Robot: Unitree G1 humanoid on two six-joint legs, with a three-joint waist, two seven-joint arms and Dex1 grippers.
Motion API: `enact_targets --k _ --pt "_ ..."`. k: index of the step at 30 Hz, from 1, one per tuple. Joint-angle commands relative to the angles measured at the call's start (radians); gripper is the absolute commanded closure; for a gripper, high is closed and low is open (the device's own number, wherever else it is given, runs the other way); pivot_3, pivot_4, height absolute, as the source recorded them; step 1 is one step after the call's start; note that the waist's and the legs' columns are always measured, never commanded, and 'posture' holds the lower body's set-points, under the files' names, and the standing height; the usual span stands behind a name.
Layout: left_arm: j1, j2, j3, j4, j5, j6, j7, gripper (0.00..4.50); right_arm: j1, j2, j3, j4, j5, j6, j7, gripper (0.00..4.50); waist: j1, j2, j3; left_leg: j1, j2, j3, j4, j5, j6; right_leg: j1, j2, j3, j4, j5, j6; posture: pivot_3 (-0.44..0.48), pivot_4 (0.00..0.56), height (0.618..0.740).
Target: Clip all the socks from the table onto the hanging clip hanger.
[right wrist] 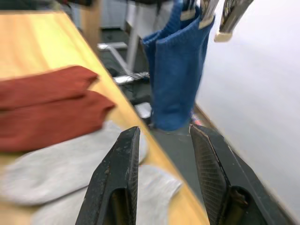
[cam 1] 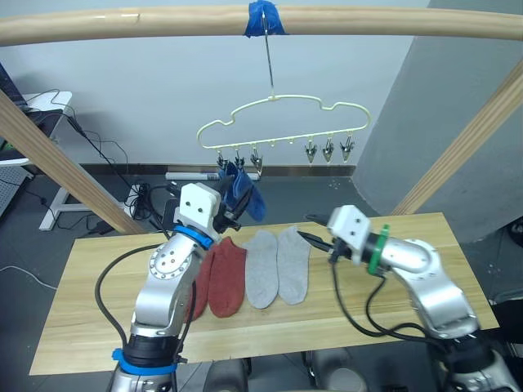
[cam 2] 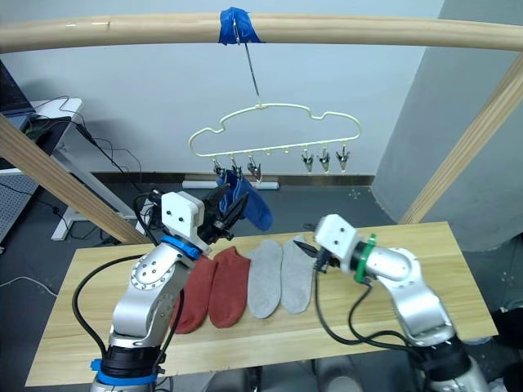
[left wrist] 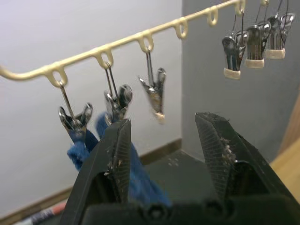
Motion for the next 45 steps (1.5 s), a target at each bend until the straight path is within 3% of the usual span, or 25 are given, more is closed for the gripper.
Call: enact_targets --k 1,5,14,19,45 --pt "-0.009 -0.03 -0.024 -0.002 0.021 -0.041 0.018 2.12 -0.029 -0.036 -0.105 -0.118 0.132 0.092 0.025 2.78 -0.003 0.0 0.0 0.0 0.0 0.001 0.0 0.0 0.0 0.0 0.001 0.001 0.0 0.0 0.0 -0.233 0.23 0.74" --pt "-0.045 -0.08 -0.027 0.025 0.034 -0.044 0.062 2.12 -0.093 -0.048 -0.177 -0.178 0.243 0.205 -0.008 2.78 -0.002 0.0 0.0 0.0 0.0 0.001 0.0 0.0 0.0 0.0 0.003 0.0 0.0 0.0 0.0 -0.241 0.226 0.74" --pt "-0.087 -0.125 -0.022 0.07 0.06 -0.067 0.117 2.12 -0.099 -0.076 -0.192 -0.202 0.291 0.26 -0.07 2.78 0.0 0.0 0.0 0.0 0.0 0.001 0.0 0.0 0.0 0.0 0.003 0.0 -0.001 0.001 0.0 -0.248 0.223 0.74" --pt "-0.107 -0.138 -0.02 0.096 0.08 -0.064 0.141 3.27 -0.097 -0.078 -0.182 -0.207 0.304 0.261 -0.092 2.72 0.0 0.0 0.0 0.0 0.0 0.001 0.0 0.0 0.0 0.0 0.004 0.0 -0.001 0.001 0.0 -0.251 0.221 0.74" --pt "-0.242 -0.164 0.009 0.253 0.087 -0.108 0.185 3.27 -0.092 -0.114 -0.181 -0.217 0.365 0.269 -0.131 2.72 -0.001 0.0 0.0 -0.001 0.0 0.002 0.0 0.0 0.0 0.0 0.004 0.0 -0.001 0.001 0.0 -0.266 0.22 0.74"
